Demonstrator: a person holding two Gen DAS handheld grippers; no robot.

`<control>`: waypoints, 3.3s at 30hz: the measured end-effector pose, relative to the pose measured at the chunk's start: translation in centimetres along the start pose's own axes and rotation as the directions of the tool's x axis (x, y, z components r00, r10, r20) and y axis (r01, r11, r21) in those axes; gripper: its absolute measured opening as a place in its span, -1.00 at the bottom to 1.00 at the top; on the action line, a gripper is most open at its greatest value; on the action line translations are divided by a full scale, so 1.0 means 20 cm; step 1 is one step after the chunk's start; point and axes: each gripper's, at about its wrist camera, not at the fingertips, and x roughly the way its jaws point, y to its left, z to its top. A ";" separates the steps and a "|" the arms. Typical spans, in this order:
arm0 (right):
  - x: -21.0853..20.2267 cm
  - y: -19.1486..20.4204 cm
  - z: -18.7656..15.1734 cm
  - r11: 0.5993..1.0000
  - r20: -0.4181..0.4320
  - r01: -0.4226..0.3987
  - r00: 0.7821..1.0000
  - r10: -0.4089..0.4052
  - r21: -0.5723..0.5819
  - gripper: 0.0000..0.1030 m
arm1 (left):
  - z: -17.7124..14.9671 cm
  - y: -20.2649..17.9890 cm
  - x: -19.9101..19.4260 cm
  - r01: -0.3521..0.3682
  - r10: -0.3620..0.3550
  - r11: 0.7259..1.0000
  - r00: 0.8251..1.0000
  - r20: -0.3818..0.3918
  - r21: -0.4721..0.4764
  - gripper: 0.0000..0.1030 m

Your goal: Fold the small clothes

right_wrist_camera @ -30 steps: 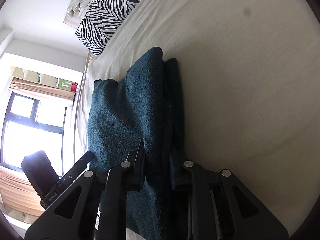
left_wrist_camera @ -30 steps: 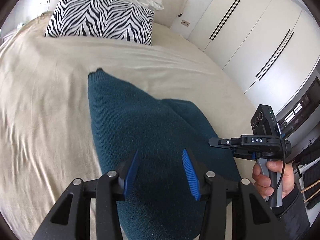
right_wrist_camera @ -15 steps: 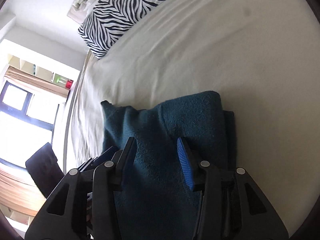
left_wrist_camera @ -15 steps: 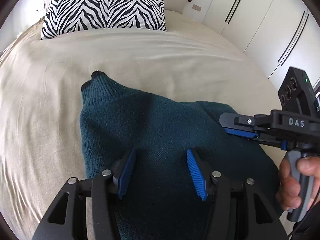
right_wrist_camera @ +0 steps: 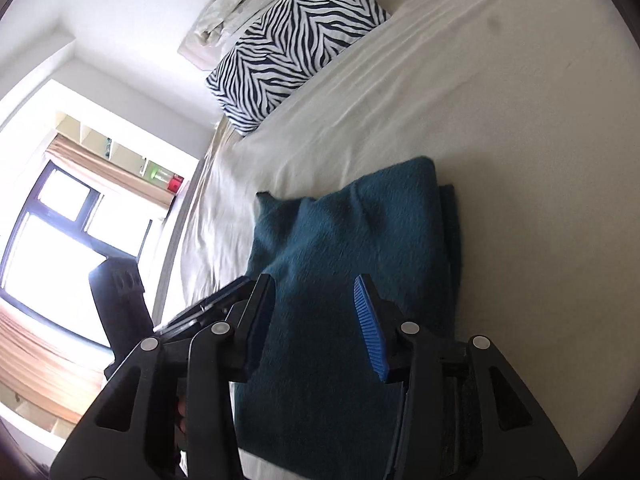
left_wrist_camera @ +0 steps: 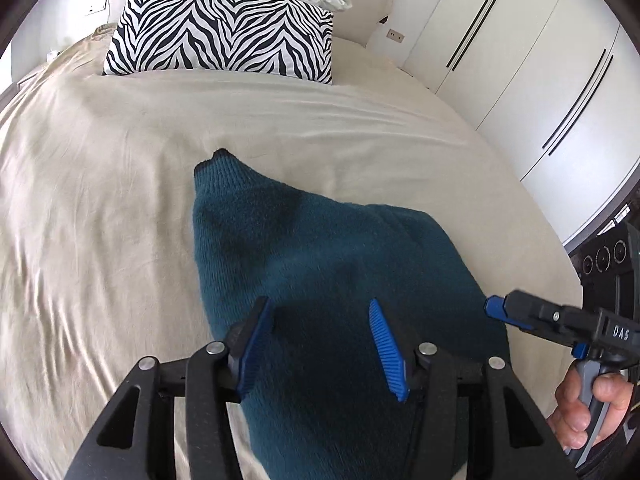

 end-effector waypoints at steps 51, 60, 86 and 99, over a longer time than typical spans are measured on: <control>0.11 0.65 -0.36 0.823 0.029 0.394 0.907 -0.420 -0.409 -0.61 | -0.37 0.18 -0.55 -0.035 0.034 0.999 0.998 -0.043 -0.032 -0.21; 0.18 1.06 -0.81 0.856 -0.028 0.255 0.954 -0.298 -0.450 -0.61 | -0.74 0.40 -0.96 -0.117 0.116 0.993 0.993 -0.007 -0.032 -0.21; 0.34 0.62 -1.11 0.977 -0.103 0.192 0.974 -0.202 -0.095 -0.15 | -1.11 0.65 -0.94 -0.161 0.164 0.964 0.986 -0.001 -0.213 0.23; 0.05 0.90 -1.32 0.981 -0.041 0.031 0.998 -0.040 -0.191 -0.15 | -1.24 0.46 -0.99 -0.208 0.216 0.972 0.974 0.069 -0.114 0.22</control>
